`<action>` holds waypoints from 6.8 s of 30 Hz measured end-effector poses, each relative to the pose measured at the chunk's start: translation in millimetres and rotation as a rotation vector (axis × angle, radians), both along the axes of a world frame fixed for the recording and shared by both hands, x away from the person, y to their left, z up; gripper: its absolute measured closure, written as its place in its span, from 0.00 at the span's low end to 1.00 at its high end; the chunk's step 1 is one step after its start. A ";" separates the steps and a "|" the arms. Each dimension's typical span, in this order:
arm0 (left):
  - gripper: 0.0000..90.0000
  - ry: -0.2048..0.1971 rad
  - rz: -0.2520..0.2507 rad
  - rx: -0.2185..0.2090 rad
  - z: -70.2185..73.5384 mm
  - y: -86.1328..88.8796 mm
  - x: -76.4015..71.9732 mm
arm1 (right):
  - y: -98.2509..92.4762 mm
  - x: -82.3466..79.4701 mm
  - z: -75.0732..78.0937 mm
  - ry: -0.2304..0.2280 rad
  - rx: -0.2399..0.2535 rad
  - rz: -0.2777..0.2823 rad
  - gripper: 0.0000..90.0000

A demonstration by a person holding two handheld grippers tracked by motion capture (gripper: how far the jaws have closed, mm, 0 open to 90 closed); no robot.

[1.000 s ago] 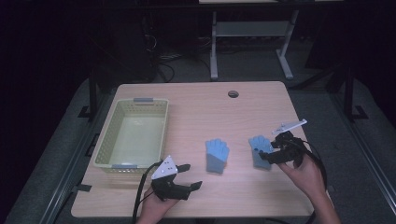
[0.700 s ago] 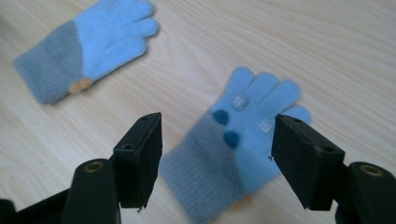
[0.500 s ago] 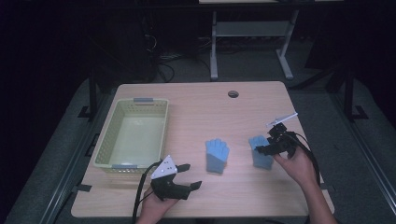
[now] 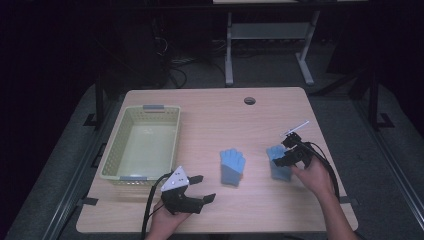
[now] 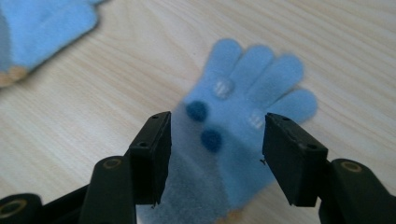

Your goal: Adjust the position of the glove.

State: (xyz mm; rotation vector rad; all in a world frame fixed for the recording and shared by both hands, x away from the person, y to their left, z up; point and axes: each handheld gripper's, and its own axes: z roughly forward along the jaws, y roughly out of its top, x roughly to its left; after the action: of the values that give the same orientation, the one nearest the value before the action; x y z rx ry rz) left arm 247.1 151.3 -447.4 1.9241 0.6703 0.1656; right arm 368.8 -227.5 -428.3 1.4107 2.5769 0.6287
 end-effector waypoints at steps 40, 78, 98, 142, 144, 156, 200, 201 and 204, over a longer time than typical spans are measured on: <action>0.26 0.004 0.000 0.001 -0.5 -1.5 -1.7 | 5.8 5.4 9.6 0.102 0.009 -0.028 0.88; 0.26 -0.014 0.010 -0.011 2.0 1.0 -4.1 | 109.2 -4.7 60.4 0.046 0.104 0.123 0.88; 0.26 -0.016 0.001 -0.002 2.3 -1.1 -6.5 | 140.2 1.6 27.9 0.089 0.129 0.092 0.87; 0.26 -0.008 -0.005 0.001 0.3 -3.2 -6.6 | 143.6 -2.3 21.0 0.036 0.163 0.058 0.85; 0.26 -0.014 -0.009 0.008 0.4 -2.7 -6.1 | 144.4 -1.9 17.3 0.041 0.151 0.073 0.87; 0.26 -0.013 -0.011 0.016 -0.1 -3.2 -5.8 | 147.7 -1.7 14.6 0.036 0.142 0.071 0.87; 0.41 0.167 0.084 -0.042 9.4 -18.3 28.0 | 91.0 -10.1 3.0 0.057 0.281 -0.029 0.78; 0.41 0.167 0.084 -0.042 9.4 -18.3 28.0 | 91.0 -10.1 3.0 0.057 0.281 -0.029 0.78; 0.41 0.240 0.126 -0.073 8.5 -25.2 39.7 | 82.8 -13.1 -1.0 0.072 0.313 -0.049 0.74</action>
State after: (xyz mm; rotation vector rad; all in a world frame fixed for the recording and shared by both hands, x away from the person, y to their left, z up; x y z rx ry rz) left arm 286.8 126.1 -439.0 1.8480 0.9452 -0.0120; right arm 355.7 -144.7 -429.3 1.6066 2.5729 1.0279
